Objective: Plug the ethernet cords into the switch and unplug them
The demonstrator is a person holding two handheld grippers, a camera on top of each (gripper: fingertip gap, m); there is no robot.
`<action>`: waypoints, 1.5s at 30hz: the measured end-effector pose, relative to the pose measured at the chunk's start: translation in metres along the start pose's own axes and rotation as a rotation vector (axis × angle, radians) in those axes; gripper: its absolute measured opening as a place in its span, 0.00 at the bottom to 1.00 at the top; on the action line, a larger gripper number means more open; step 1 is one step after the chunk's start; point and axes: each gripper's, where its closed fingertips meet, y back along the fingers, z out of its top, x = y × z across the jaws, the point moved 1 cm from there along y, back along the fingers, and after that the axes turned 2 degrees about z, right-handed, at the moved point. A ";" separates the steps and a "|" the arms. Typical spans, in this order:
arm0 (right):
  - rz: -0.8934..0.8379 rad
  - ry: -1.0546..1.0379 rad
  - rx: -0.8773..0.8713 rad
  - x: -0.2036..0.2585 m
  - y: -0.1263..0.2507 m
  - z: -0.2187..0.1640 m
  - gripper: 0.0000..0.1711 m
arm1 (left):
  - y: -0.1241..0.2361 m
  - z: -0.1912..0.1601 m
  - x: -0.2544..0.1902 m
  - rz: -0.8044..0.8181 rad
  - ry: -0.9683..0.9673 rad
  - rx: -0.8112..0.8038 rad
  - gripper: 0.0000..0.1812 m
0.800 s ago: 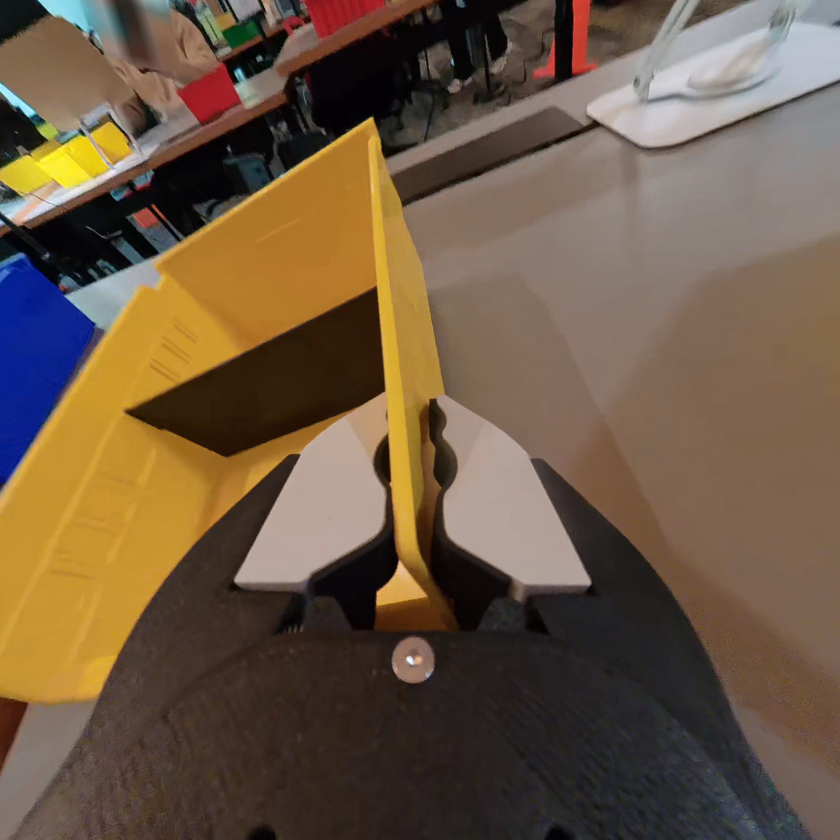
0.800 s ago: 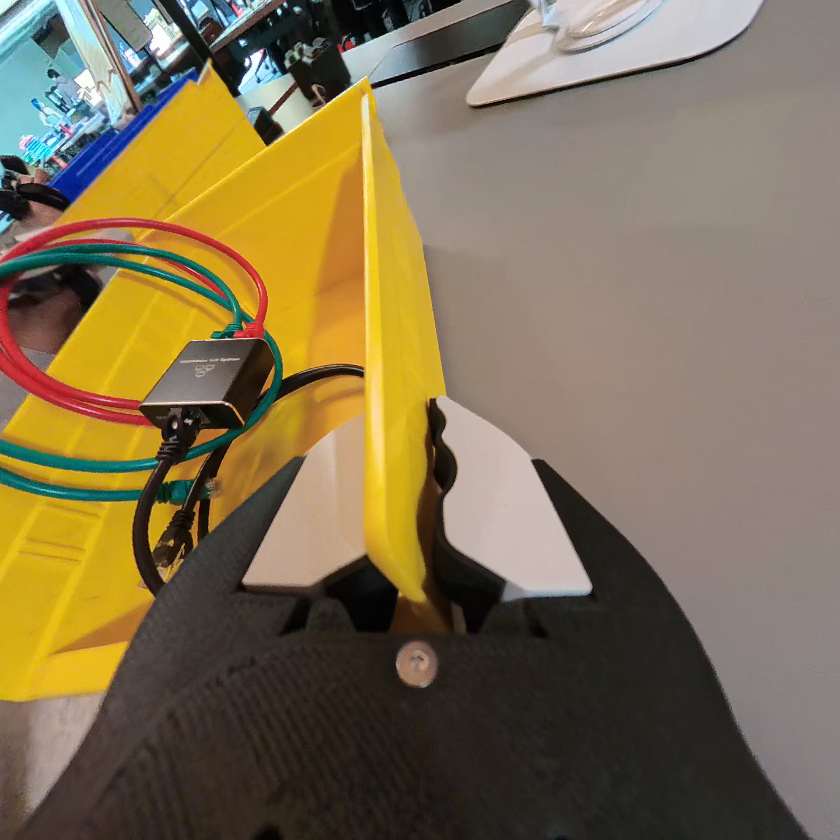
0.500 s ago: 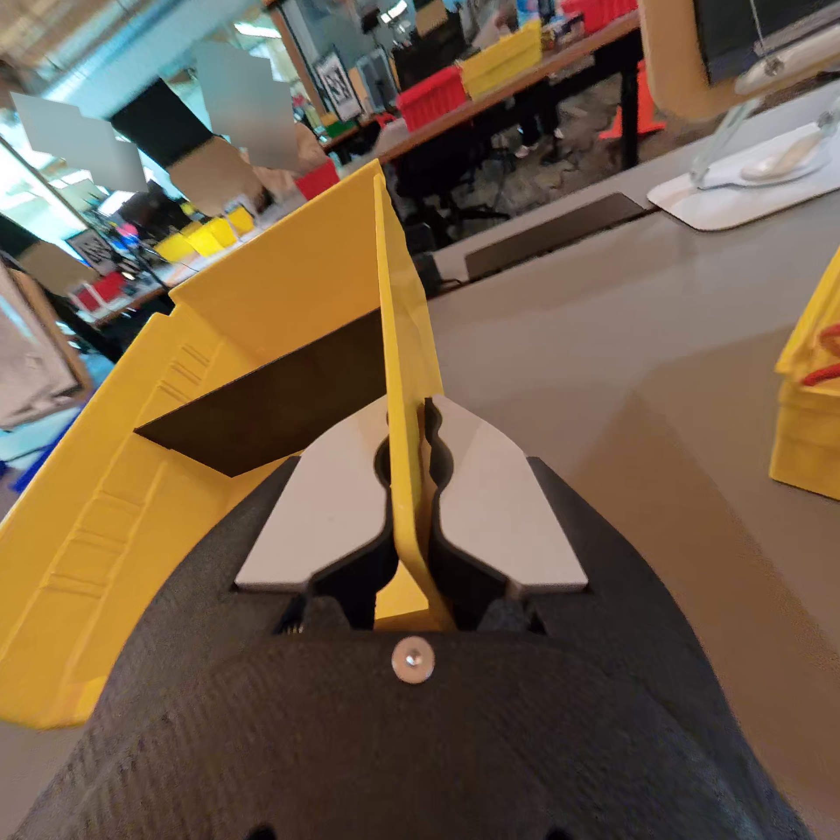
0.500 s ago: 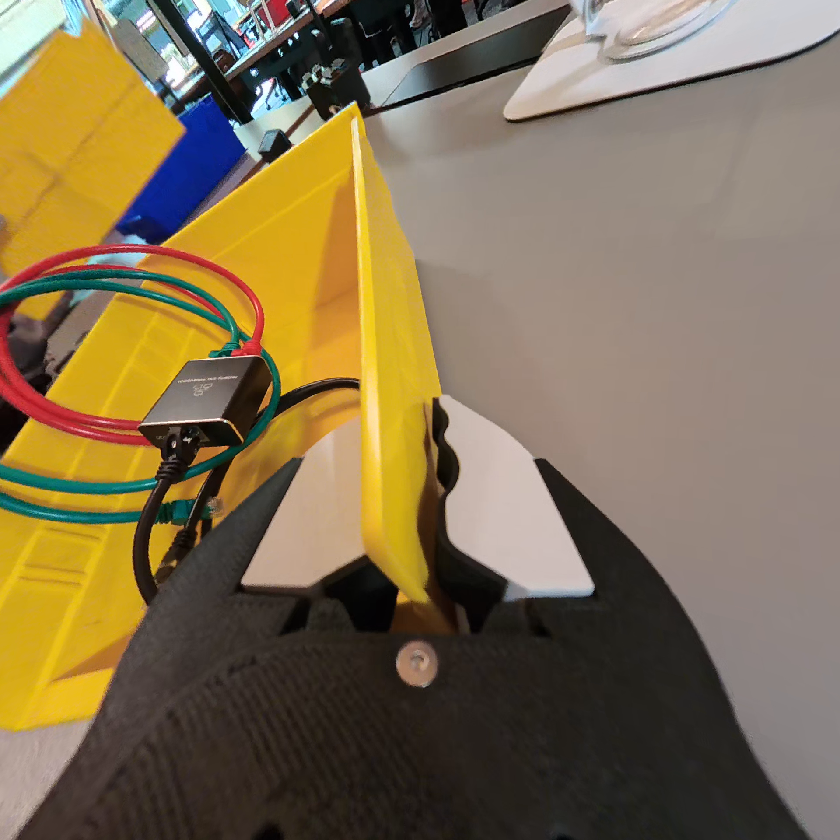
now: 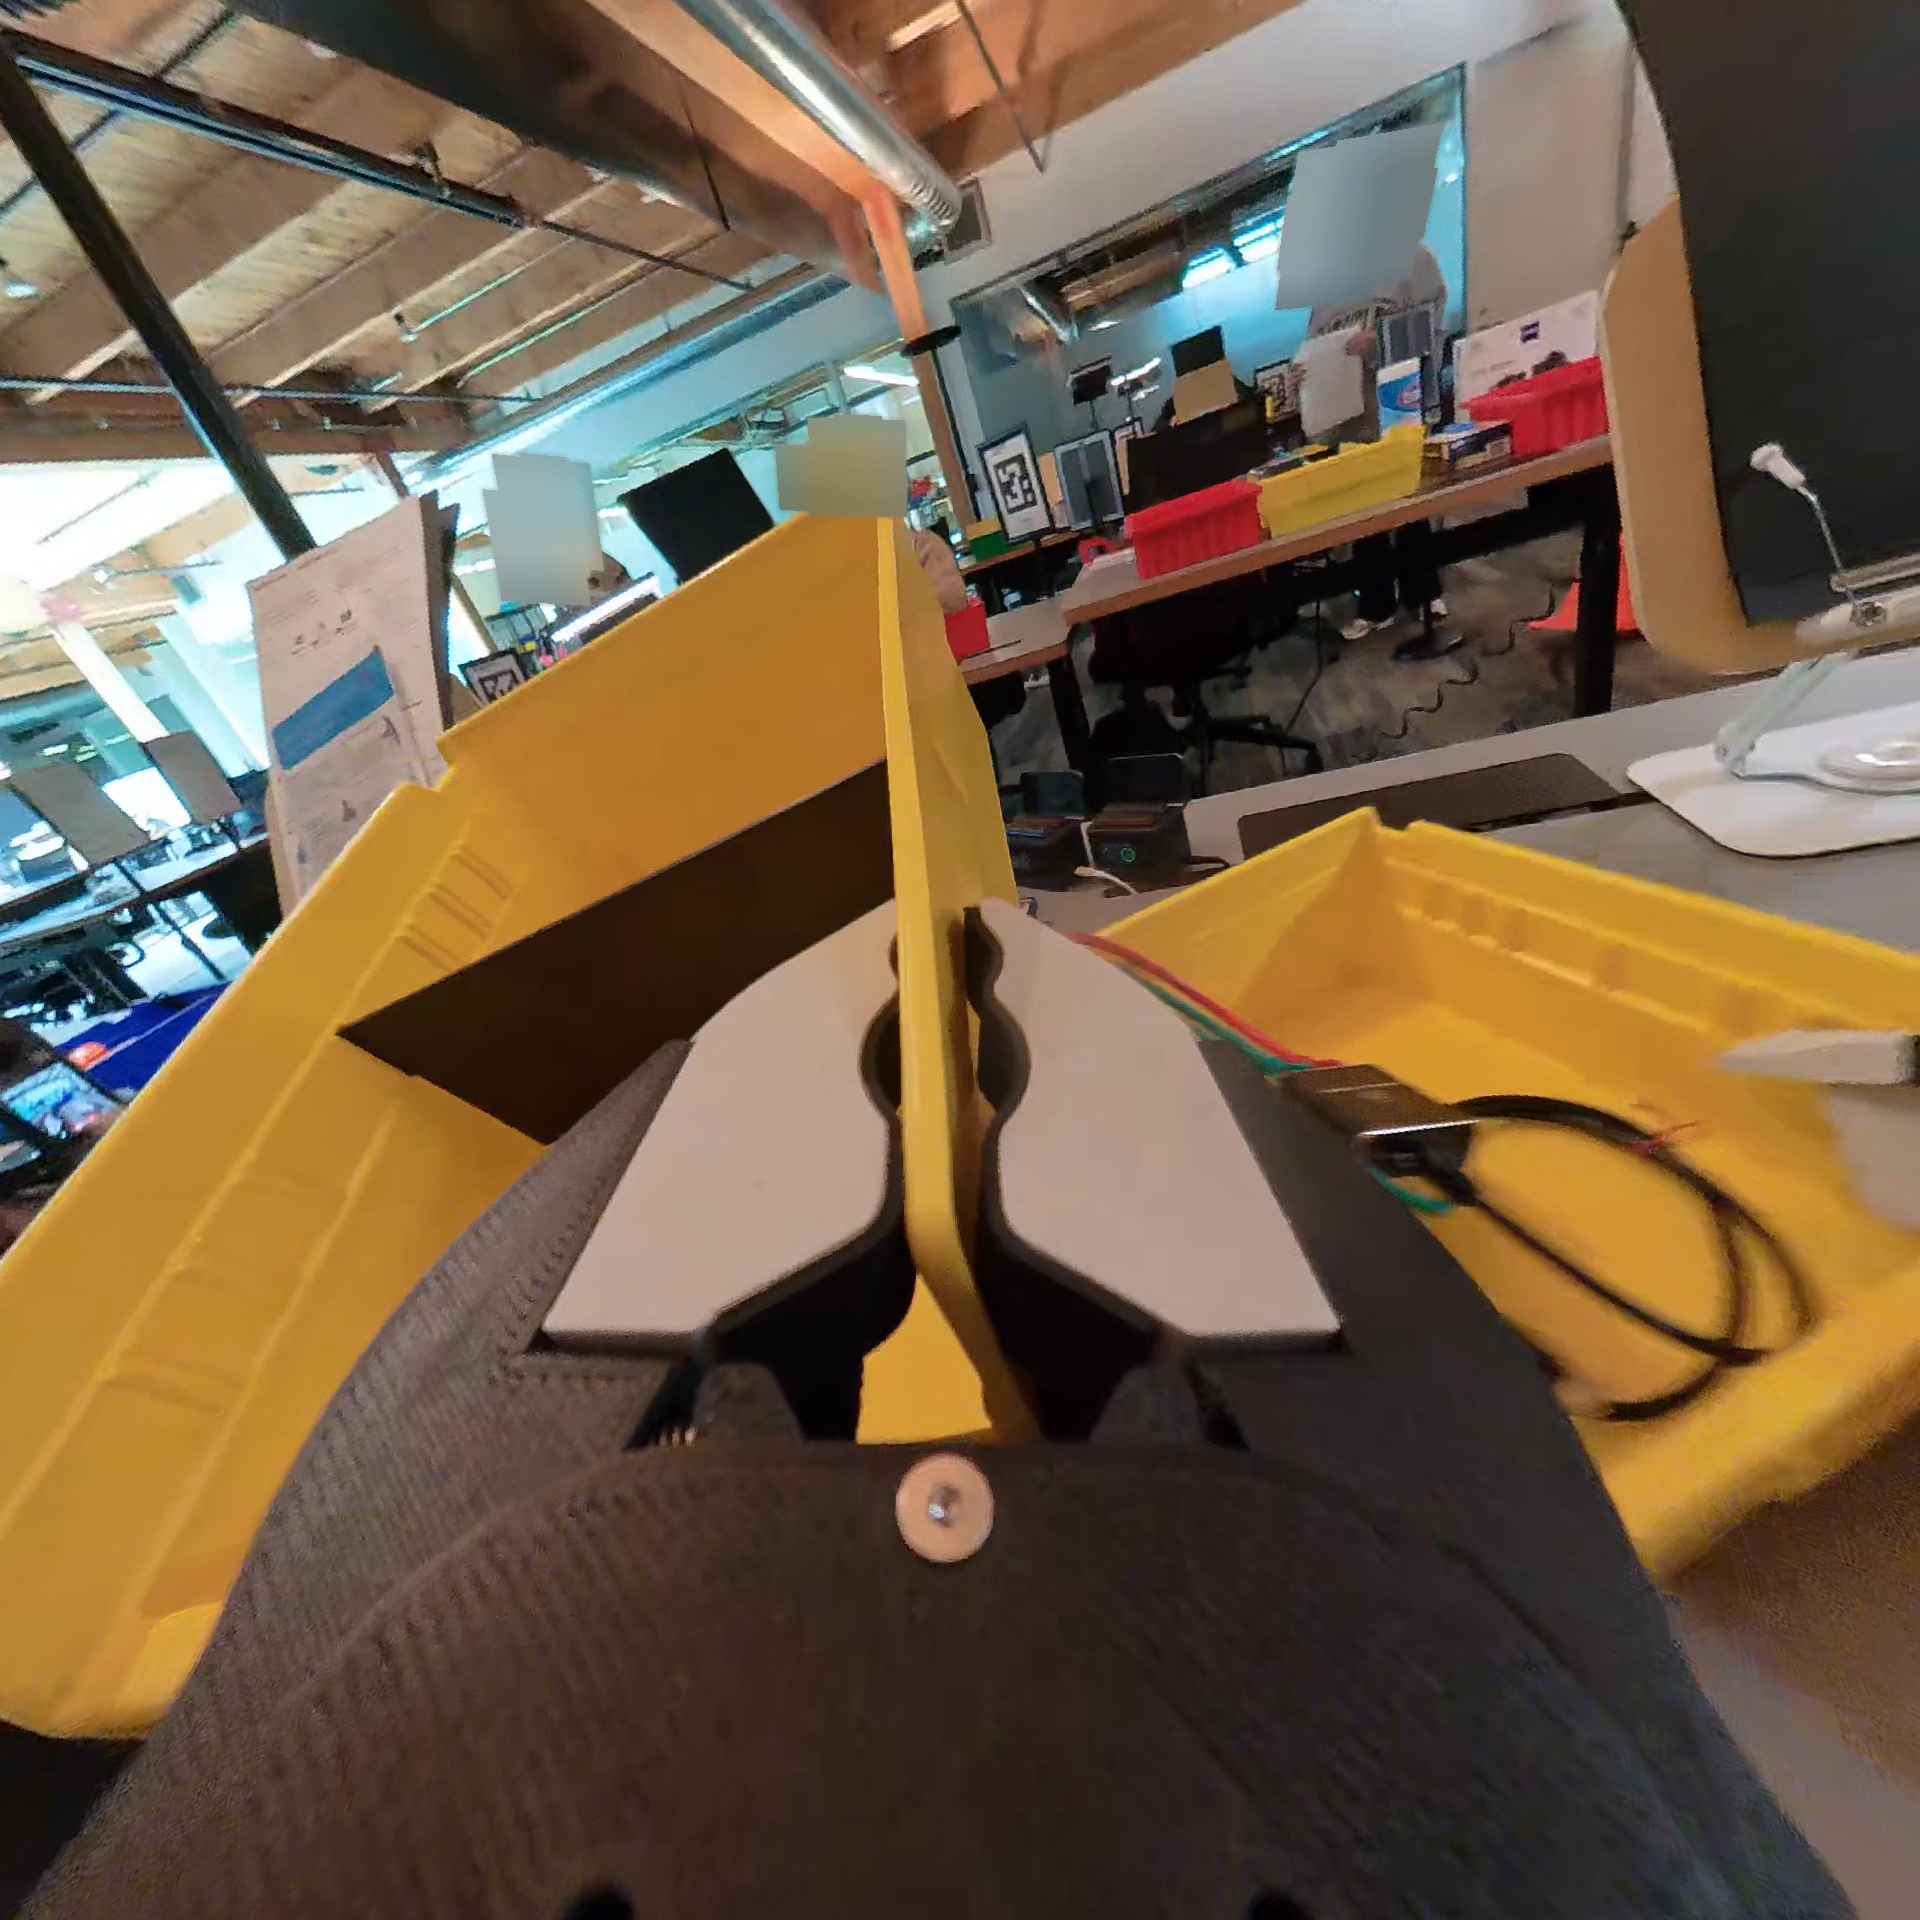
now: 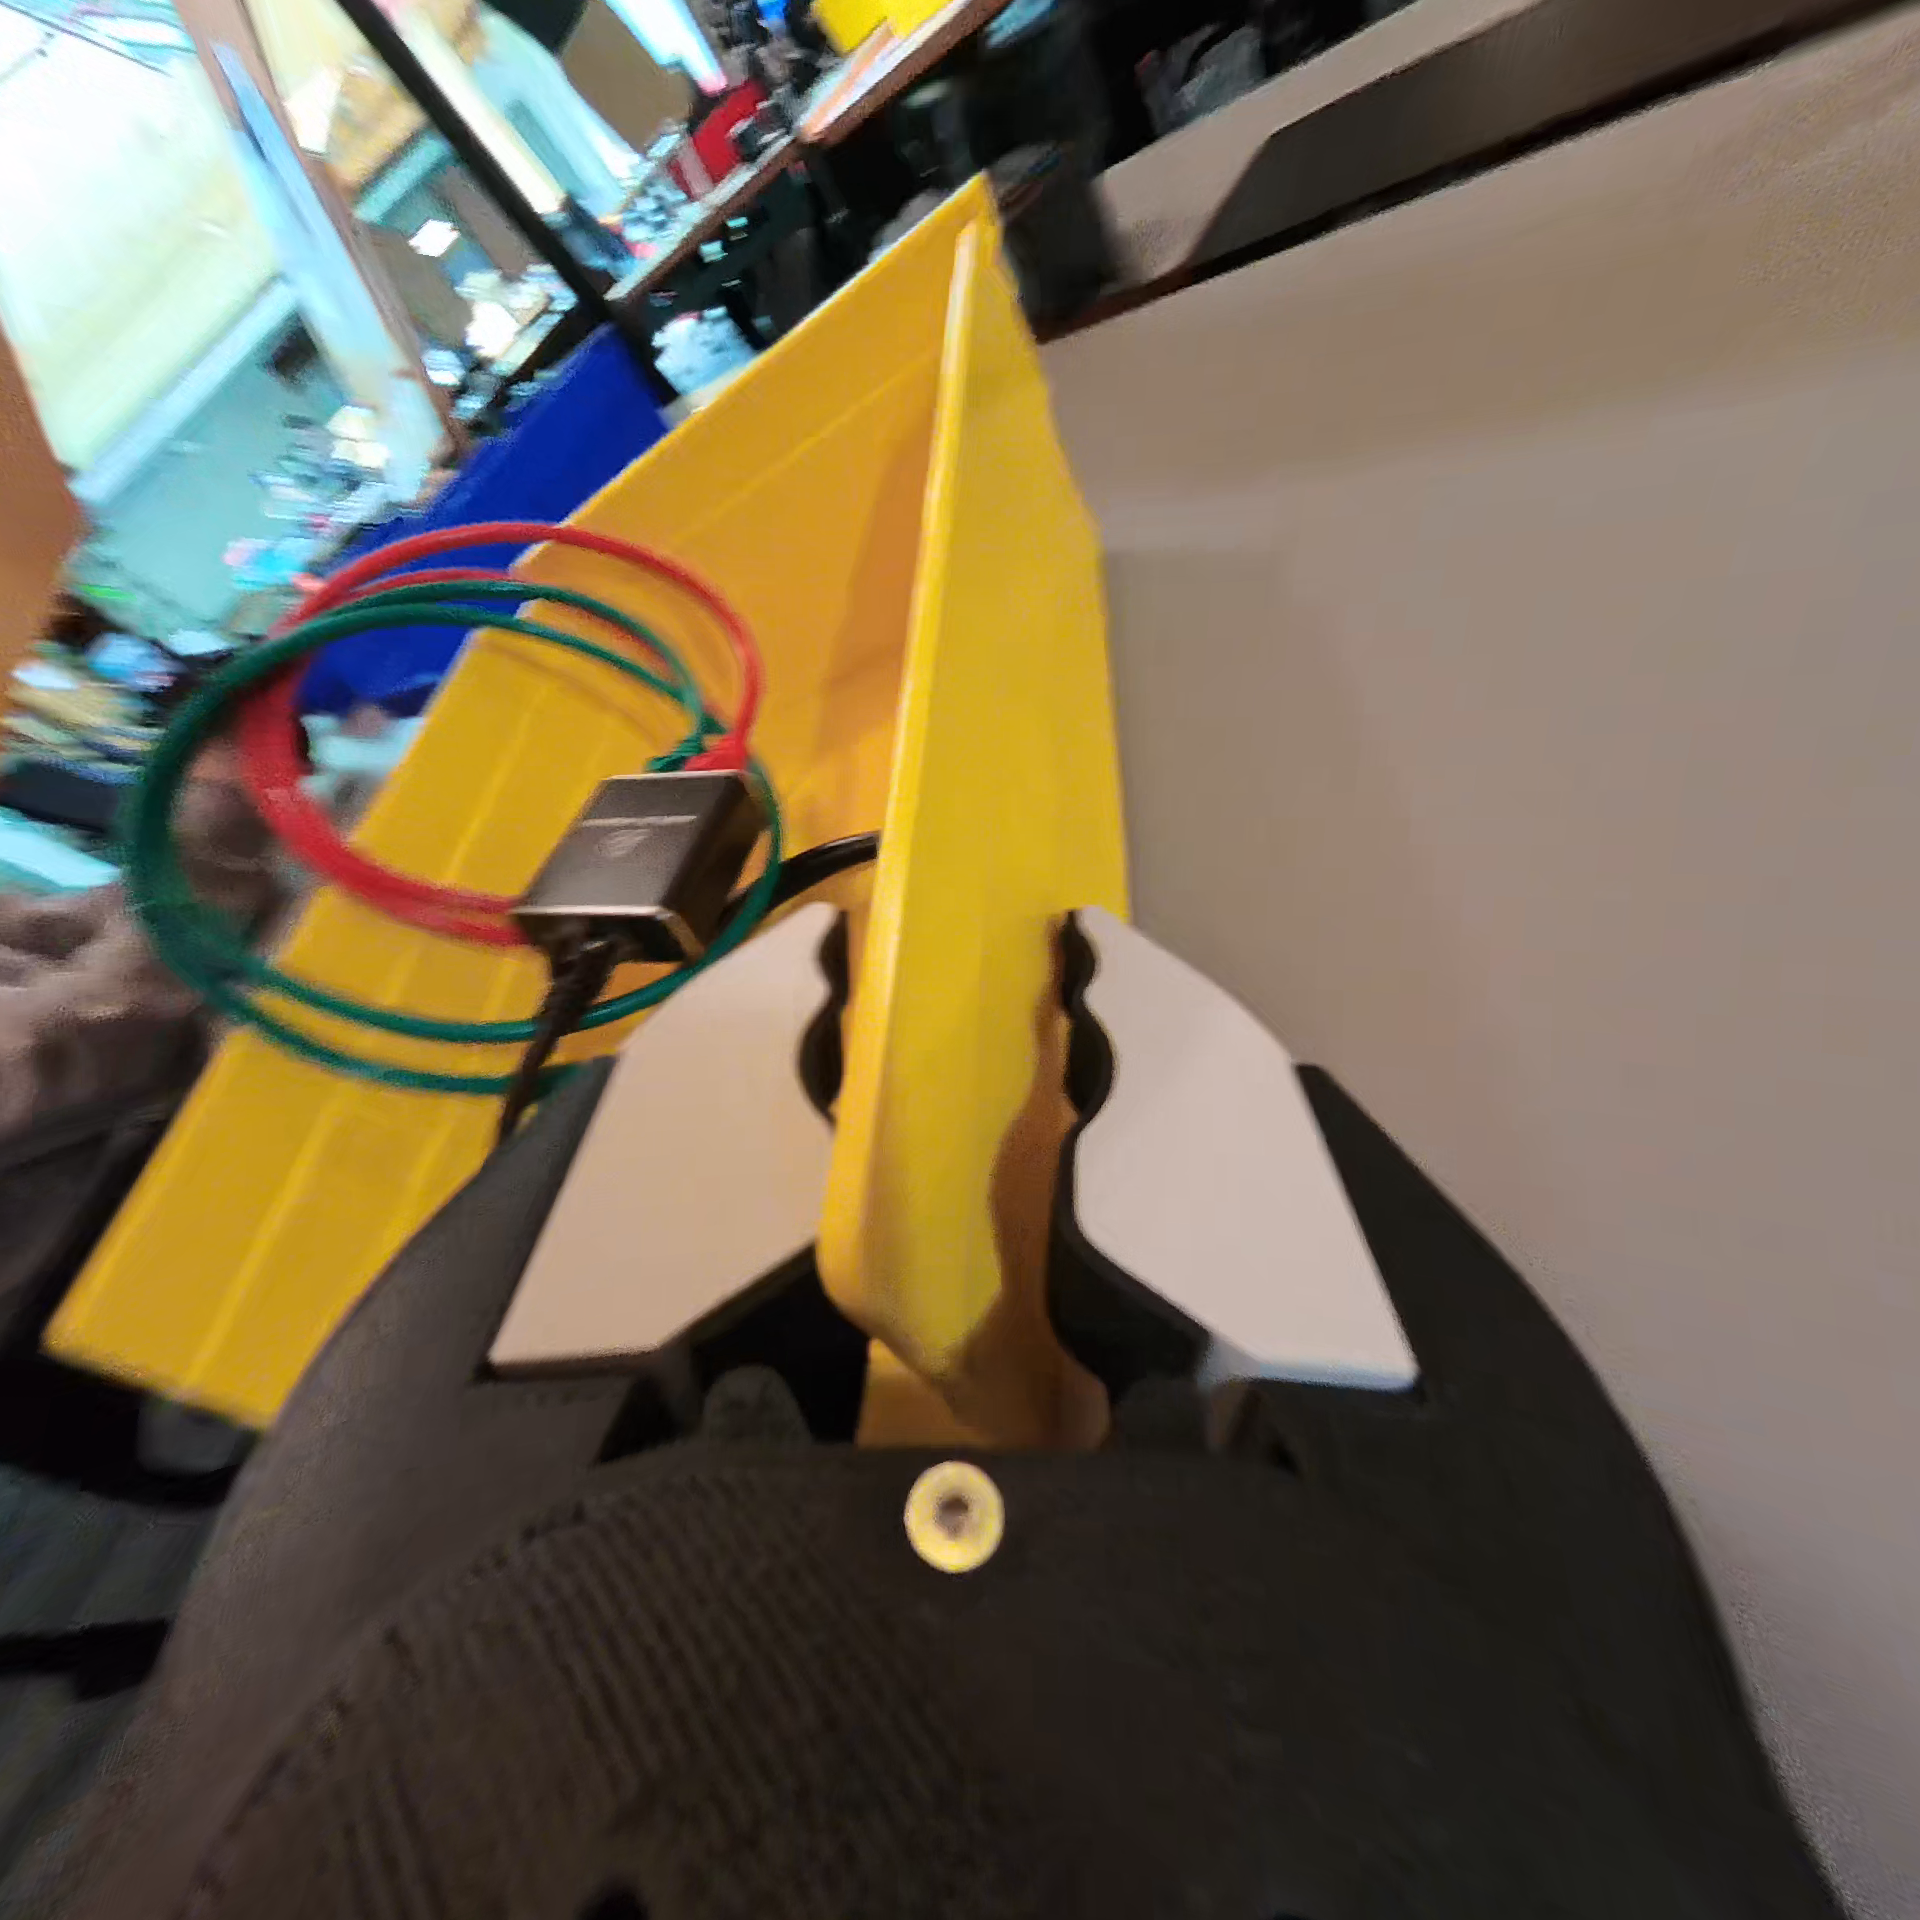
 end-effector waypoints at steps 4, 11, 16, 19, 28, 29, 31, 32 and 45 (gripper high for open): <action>0.269 -0.024 0.077 0.075 -0.035 -0.024 0.44 | 0.003 -0.004 0.010 0.026 -0.019 0.003 0.03; 0.318 0.308 0.137 0.061 0.029 -0.031 0.45 | 0.014 0.006 0.005 0.019 -0.044 -0.035 0.03; 0.190 0.364 0.175 -0.019 0.122 -0.010 0.40 | 0.020 0.033 -0.046 -0.117 -0.064 -0.103 0.03; 0.055 0.360 0.120 -0.068 0.188 0.016 0.37 | 0.028 0.055 -0.104 -0.266 -0.101 -0.149 0.03; -0.307 0.379 -0.235 -0.161 0.396 0.057 0.32 | 0.075 0.062 -0.328 -0.787 -0.155 -0.186 0.03; -0.332 0.382 -0.260 -0.166 0.411 0.058 0.32 | 0.078 0.056 -0.351 -0.833 -0.185 -0.175 0.03; -0.340 0.388 -0.253 -0.169 0.428 0.060 0.33 | 0.082 0.044 -0.393 -0.908 -0.231 -0.139 0.03; -0.338 0.401 -0.250 -0.170 0.432 0.062 0.33 | 0.083 0.040 -0.412 -0.938 -0.243 -0.119 0.03; -0.272 0.350 -0.242 -0.170 0.434 0.064 0.34 | 0.090 0.015 -0.594 -1.108 -0.181 -0.125 0.04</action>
